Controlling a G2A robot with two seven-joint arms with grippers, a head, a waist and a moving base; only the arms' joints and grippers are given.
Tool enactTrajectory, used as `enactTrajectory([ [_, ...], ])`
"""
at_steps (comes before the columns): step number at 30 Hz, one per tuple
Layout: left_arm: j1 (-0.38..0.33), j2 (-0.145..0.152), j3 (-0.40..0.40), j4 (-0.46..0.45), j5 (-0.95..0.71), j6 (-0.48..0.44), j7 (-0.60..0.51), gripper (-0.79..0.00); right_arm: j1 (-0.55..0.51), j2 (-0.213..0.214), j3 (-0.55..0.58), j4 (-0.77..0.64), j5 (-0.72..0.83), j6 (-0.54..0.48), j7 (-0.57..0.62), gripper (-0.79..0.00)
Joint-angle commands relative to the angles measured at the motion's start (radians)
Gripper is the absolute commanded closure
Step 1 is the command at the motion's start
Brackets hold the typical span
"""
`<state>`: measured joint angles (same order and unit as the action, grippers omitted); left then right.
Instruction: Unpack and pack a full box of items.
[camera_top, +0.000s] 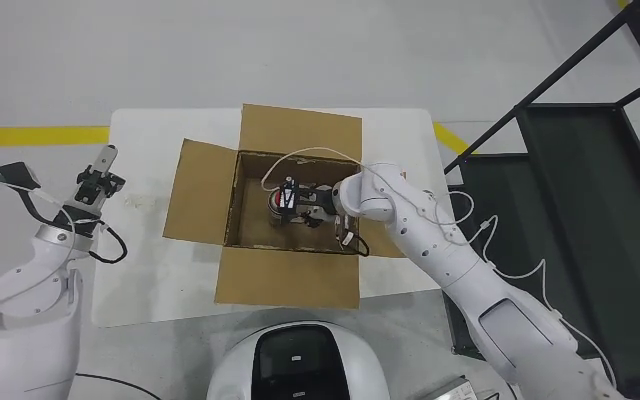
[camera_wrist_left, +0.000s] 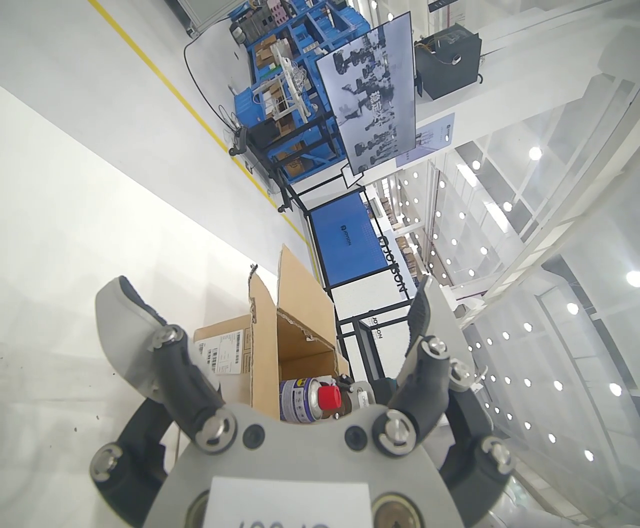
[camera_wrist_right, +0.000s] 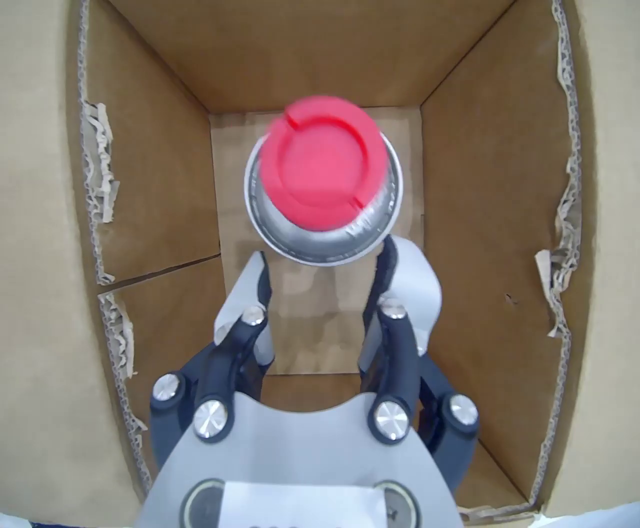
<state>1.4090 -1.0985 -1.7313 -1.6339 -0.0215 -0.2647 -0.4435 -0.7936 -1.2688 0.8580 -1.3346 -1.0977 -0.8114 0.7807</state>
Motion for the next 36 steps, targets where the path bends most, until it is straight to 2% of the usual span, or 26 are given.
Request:
enactTrajectory([
  [1, 0.001, 0.000, -0.001, 0.000, 0.000, -0.001, 0.001, -0.785, 0.002, 0.001, 0.001, -0.008, 0.019, -0.011, 0.006, -0.785],
  [8, 0.004, 0.001, -0.004, -0.003, -0.005, -0.001, 0.005, -0.785, 0.020, -0.007, -0.008, -0.008, 0.065, 0.034, -0.045, -0.785],
  [18, 0.015, 0.002, -0.014, -0.008, -0.004, 0.001, 0.011, -0.785, 0.125, -0.061, -0.135, 0.136, 0.021, 0.063, -0.139, -0.785],
  [19, 0.016, 0.002, -0.015, -0.009, -0.004, 0.001, 0.011, -0.785, 0.132, -0.065, -0.141, 0.148, 0.017, 0.062, -0.148, -0.760],
  [20, 0.016, 0.002, -0.016, -0.009, -0.004, 0.001, 0.012, -0.785, 0.139, -0.068, -0.146, 0.160, 0.014, 0.063, -0.156, -0.348],
  [21, 0.017, 0.002, -0.016, -0.010, -0.004, 0.001, 0.012, -0.785, 0.146, -0.070, -0.150, 0.170, 0.010, 0.063, -0.162, -0.120],
  [22, 0.017, 0.002, -0.016, -0.010, -0.003, 0.002, 0.013, -0.785, 0.151, -0.073, -0.154, 0.179, 0.004, 0.061, -0.165, 0.000],
  [30, 0.017, 0.003, -0.017, -0.011, -0.003, 0.005, 0.007, -0.785, 0.154, -0.072, -0.152, 0.184, -0.006, 0.034, -0.176, 0.000],
  [36, 0.013, 0.004, -0.014, -0.011, -0.007, 0.005, 0.001, -0.785, 0.127, -0.048, -0.097, 0.088, 0.010, -0.016, -0.166, 0.000],
])
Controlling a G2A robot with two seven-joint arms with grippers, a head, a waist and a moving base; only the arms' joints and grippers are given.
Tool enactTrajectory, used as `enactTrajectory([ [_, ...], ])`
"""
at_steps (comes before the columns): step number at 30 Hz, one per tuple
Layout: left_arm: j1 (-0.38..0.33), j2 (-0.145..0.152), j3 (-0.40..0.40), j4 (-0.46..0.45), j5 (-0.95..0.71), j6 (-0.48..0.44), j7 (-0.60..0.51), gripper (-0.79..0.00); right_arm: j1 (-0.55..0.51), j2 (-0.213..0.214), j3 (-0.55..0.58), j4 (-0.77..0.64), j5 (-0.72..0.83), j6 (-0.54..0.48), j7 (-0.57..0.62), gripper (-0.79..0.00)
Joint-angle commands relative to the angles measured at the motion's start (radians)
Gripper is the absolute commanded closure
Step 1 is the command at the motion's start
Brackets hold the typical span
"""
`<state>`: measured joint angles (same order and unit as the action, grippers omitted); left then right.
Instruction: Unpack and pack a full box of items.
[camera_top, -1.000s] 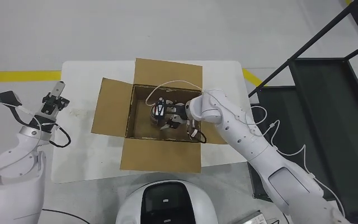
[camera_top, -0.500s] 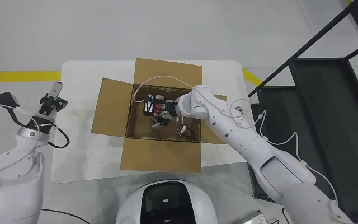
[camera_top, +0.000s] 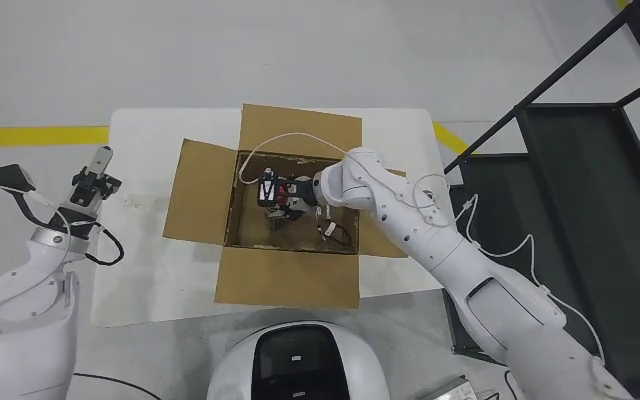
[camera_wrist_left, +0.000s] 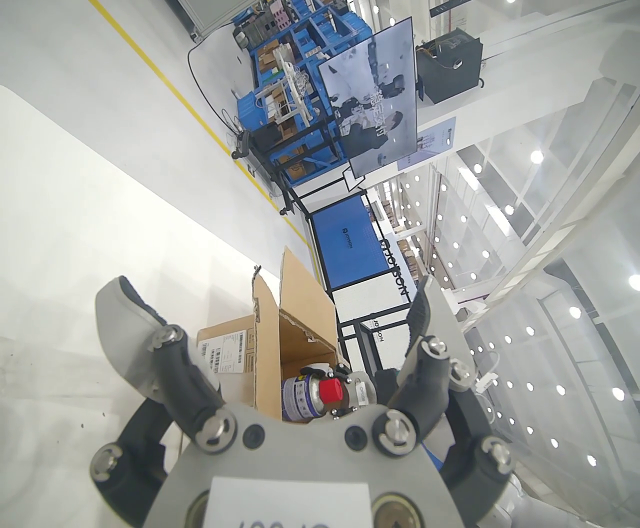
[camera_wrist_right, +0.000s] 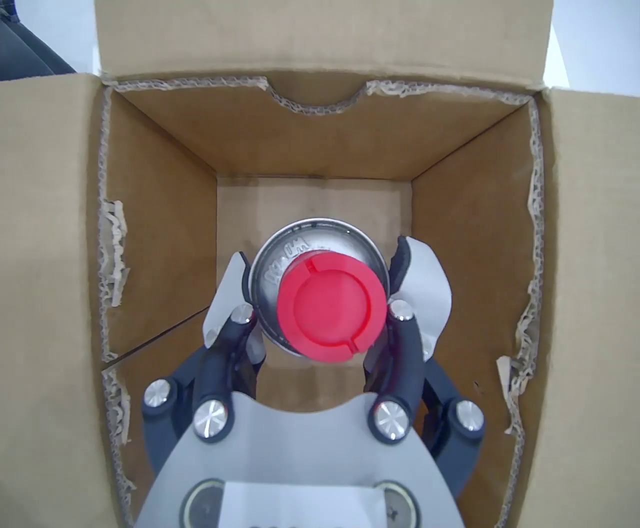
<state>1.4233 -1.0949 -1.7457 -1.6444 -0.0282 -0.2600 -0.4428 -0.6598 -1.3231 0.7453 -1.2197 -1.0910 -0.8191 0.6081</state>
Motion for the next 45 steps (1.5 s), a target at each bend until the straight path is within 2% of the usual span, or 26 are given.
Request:
enactTrajectory([
  [1, -0.002, 0.000, 0.001, 0.000, -0.002, 0.000, 0.000, -0.785, -0.015, 0.014, 0.033, -0.055, 0.008, -0.016, 0.014, 0.000],
  [10, -0.020, 0.001, 0.014, 0.014, -0.012, -0.002, -0.021, -0.785, -0.175, 0.100, 0.245, -0.396, 0.104, -0.072, 0.209, 0.000],
  [17, -0.056, 0.002, 0.031, 0.041, -0.013, -0.008, -0.042, -0.785, -0.360, 0.162, 0.456, -0.678, 0.195, -0.010, 0.377, 0.000],
  [22, -0.082, 0.004, 0.038, 0.073, -0.011, -0.015, -0.066, -0.785, -0.514, 0.199, 0.616, -0.805, 0.225, 0.051, 0.442, 0.000],
  [25, -0.096, 0.008, 0.037, 0.093, 0.000, -0.023, -0.098, -0.785, -0.585, 0.210, 0.685, -0.849, 0.253, 0.058, 0.407, 0.000],
  [29, -0.104, 0.014, 0.029, 0.114, 0.003, -0.037, -0.152, -0.785, -0.585, 0.210, 0.685, -0.849, 0.253, 0.058, 0.407, 0.000],
  [35, -0.111, 0.026, 0.015, 0.145, -0.039, -0.100, -0.292, -0.785, -0.585, 0.210, 0.685, -0.849, 0.253, 0.058, 0.407, 0.000],
  [45, -0.112, 0.026, 0.014, 0.147, -0.042, -0.104, -0.297, -0.785, -0.585, 0.210, 0.685, -0.849, 0.253, 0.058, 0.407, 0.000],
])
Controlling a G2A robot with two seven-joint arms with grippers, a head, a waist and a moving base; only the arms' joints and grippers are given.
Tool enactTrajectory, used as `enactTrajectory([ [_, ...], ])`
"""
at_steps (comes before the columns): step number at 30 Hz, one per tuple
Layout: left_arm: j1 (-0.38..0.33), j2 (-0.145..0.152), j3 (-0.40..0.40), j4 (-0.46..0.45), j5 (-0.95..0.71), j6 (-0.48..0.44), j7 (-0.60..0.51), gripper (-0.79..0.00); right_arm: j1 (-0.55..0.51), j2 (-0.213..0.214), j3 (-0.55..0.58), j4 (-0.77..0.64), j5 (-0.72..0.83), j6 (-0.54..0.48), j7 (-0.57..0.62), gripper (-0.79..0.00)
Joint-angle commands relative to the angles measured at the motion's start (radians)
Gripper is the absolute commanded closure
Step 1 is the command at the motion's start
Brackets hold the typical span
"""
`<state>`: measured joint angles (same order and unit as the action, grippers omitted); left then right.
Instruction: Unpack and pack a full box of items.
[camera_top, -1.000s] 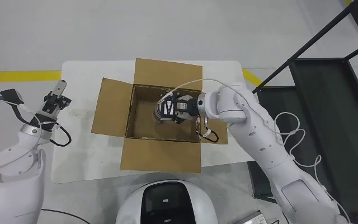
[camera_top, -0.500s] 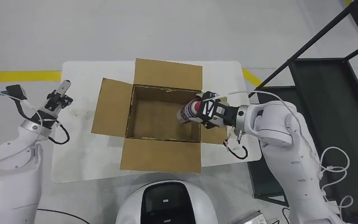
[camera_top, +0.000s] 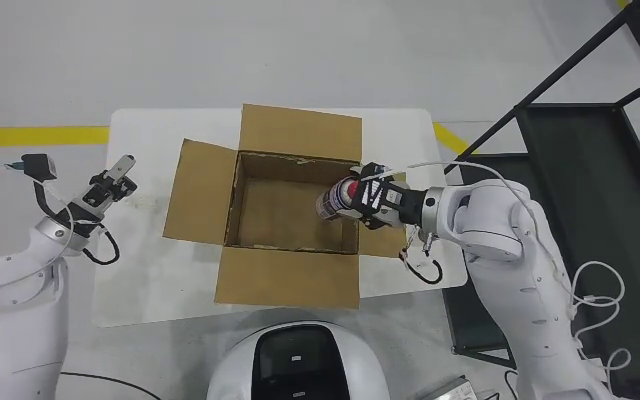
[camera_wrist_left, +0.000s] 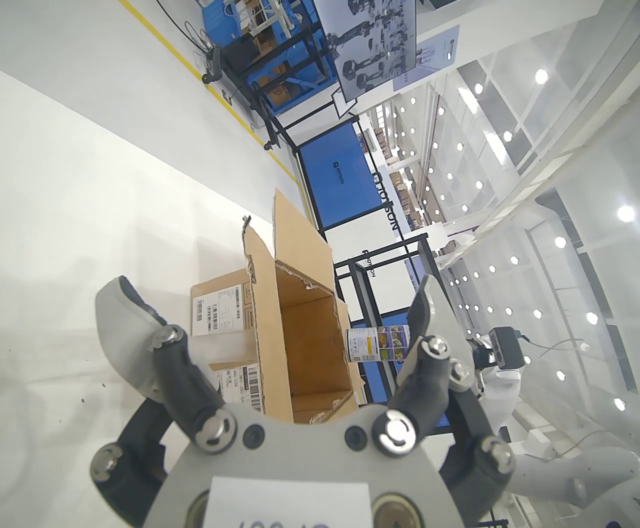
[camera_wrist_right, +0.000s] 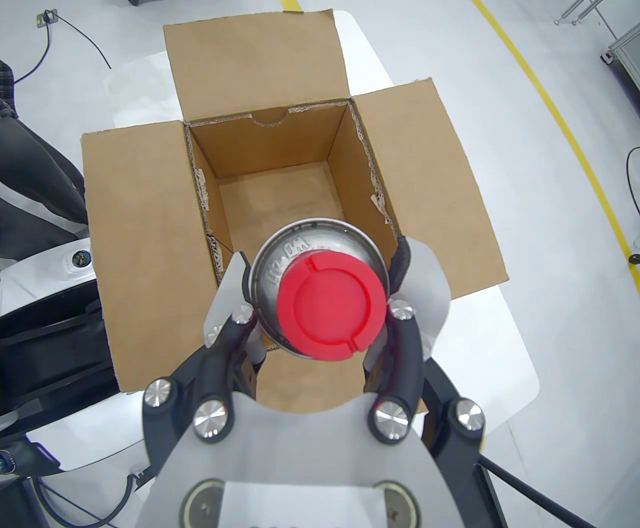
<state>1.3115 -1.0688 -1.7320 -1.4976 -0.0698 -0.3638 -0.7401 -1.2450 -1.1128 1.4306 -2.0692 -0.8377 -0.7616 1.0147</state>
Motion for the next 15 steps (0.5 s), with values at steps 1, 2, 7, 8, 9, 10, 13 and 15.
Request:
enactTrajectory([
  [1, 0.000, 0.000, 0.000, 0.000, 0.000, 0.000, 0.000, -0.785, 0.000, 0.000, 0.000, 0.000, 0.000, 0.000, 0.000, 0.000],
  [2, 0.000, 0.000, 0.000, 0.000, 0.000, 0.000, 0.000, -0.785, 0.000, 0.000, 0.000, 0.000, 0.000, 0.000, 0.000, 0.000],
  [7, 0.000, 0.000, 0.000, 0.000, 0.000, 0.000, 0.000, -0.785, -0.014, 0.001, 0.015, 0.009, 0.027, 0.019, -0.041, 0.000],
  [8, 0.000, 0.000, 0.000, 0.000, 0.000, 0.000, 0.000, -0.785, -0.021, 0.006, 0.036, 0.008, 0.031, 0.001, -0.040, 0.000],
  [9, 0.000, 0.000, 0.000, 0.000, 0.000, 0.000, 0.000, -0.785, -0.031, 0.011, 0.065, 0.009, 0.034, -0.019, -0.036, 0.000],
  [10, 0.000, 0.000, 0.000, 0.000, 0.000, 0.000, 0.000, -0.785, -0.046, 0.016, 0.101, 0.014, 0.056, -0.027, -0.039, 0.000],
  [13, 0.000, 0.000, 0.000, 0.000, 0.000, 0.000, 0.000, -0.785, -0.104, 0.033, 0.225, 0.018, 0.118, -0.058, -0.021, 0.000],
  [15, 0.000, 0.000, 0.000, 0.000, 0.000, 0.000, 0.000, -0.785, -0.148, 0.044, 0.313, 0.016, 0.150, -0.055, -0.012, 0.000],
])
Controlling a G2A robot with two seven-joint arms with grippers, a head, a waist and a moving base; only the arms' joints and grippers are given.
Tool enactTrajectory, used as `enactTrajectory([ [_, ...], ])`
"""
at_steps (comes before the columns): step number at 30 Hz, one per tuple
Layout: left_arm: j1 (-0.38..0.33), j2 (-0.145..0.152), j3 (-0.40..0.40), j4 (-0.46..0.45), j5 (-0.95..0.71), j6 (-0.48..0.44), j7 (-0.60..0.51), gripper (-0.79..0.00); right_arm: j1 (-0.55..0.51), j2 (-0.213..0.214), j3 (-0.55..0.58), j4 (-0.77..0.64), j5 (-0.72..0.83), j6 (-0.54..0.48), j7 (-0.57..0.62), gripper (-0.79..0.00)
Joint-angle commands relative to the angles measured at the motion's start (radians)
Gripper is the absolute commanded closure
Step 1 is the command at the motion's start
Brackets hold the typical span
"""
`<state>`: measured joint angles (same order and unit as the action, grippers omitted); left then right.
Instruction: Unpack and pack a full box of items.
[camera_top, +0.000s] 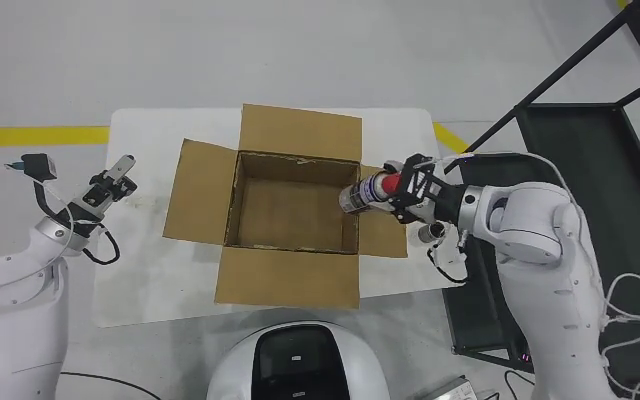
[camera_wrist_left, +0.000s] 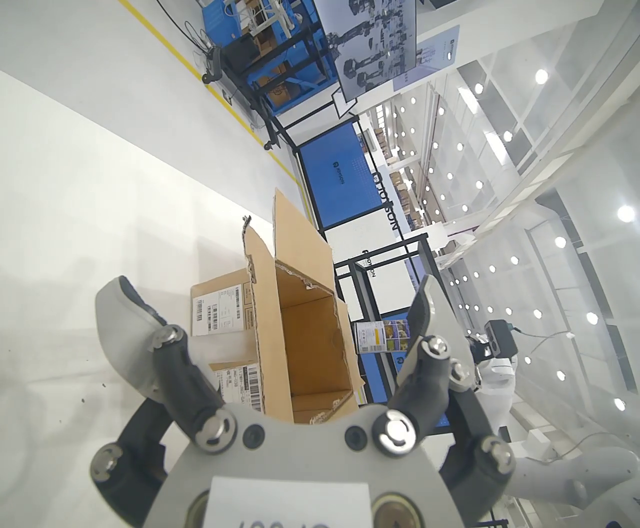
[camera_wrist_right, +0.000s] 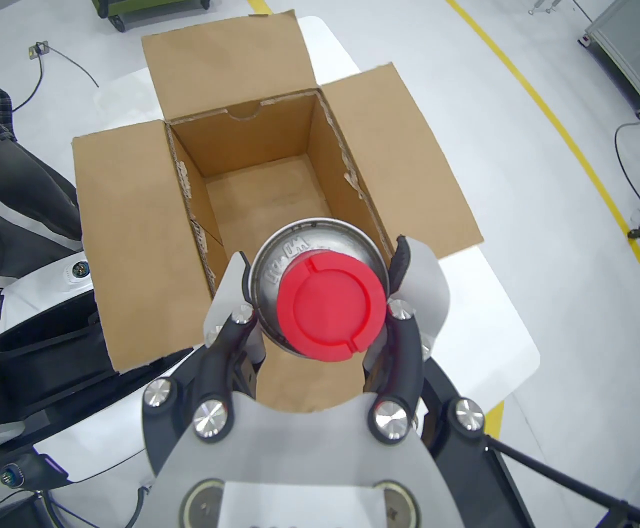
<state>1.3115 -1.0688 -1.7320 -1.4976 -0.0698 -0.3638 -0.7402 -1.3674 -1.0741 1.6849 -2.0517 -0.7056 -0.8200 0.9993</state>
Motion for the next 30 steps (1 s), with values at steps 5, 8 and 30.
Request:
enactTrajectory([
  [5, 0.000, 0.000, 0.000, 0.000, 0.000, 0.000, 0.000, -0.785, -0.140, 0.029, 0.253, 0.014, 0.080, -0.033, -0.032, 0.000],
  [8, 0.000, 0.000, 0.000, 0.000, 0.000, 0.000, 0.000, -0.785, -0.211, 0.043, 0.337, 0.044, 0.080, -0.080, -0.080, 0.000],
  [30, 0.000, 0.000, 0.000, 0.000, 0.000, 0.000, 0.000, -0.785, -0.292, 0.059, 0.395, 0.098, 0.016, -0.144, -0.161, 0.000],
])
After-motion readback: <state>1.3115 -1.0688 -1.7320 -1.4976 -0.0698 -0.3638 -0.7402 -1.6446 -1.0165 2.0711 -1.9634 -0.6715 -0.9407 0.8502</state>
